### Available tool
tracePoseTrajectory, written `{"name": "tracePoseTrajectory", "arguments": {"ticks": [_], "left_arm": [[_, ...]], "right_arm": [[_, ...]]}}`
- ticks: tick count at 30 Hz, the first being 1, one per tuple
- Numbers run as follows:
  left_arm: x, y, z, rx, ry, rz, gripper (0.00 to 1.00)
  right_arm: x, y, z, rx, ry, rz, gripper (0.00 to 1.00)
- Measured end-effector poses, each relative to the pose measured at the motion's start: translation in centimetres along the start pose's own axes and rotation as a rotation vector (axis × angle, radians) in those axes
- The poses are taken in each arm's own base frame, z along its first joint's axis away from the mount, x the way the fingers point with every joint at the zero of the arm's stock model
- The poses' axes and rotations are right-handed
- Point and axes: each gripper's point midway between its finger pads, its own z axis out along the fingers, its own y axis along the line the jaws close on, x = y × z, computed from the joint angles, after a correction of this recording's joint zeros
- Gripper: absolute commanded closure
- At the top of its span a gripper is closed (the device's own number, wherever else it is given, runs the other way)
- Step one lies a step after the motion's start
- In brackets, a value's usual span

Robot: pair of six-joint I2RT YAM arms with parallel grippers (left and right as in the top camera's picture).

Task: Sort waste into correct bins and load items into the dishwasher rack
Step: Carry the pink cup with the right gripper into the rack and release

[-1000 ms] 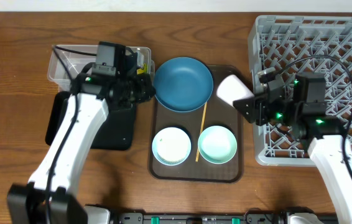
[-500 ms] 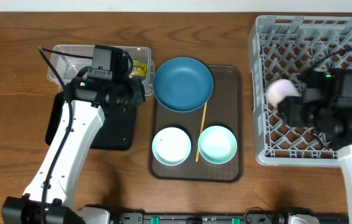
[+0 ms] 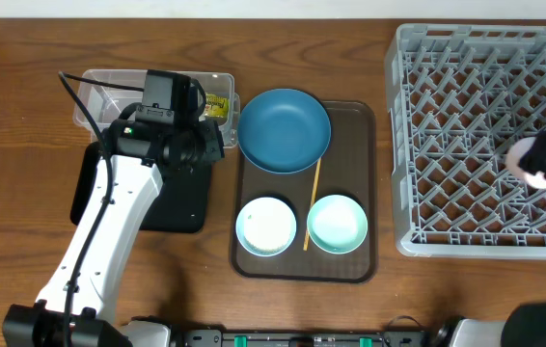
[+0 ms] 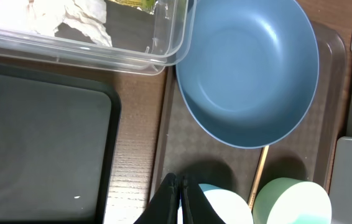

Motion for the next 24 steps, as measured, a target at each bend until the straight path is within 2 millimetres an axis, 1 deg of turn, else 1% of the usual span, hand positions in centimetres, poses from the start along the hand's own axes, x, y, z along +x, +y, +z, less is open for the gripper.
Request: {"name": "tracePoseTrajectory", "arguments": {"ticks": [4,6,11,13,16,19,24], "left_arm": [[0.0,0.0,0.0,0.000,0.000,0.000,0.93],[0.0,0.0,0.0,0.000,0.000,0.000,0.93],[0.0,0.0,0.0,0.000,0.000,0.000,0.93],[0.0,0.0,0.0,0.000,0.000,0.000,0.93],[0.0,0.0,0.0,0.000,0.000,0.000,0.93],[0.0,0.0,0.0,0.000,0.000,0.000,0.93],[0.0,0.0,0.0,0.000,0.000,0.000,0.93]], "right_arm": [[-1.5,-2.8,1.8,0.025,0.016,0.093,0.99],[-1.8,-4.4,2.5,0.038,0.021,0.144,0.99],[-2.2,-8.0,2.9,0.068,0.004,0.273,0.99],[-2.1,-9.0,2.8,0.076,-0.001,0.308,0.99],[-2.0,-10.0,2.7,0.081,-0.007,0.340,0.99],[-2.0,-10.4,2.9,0.083,-0.004,0.353,0.99],[-2.2,-10.7,4.3,0.080,0.026,0.360,0.99]]}}
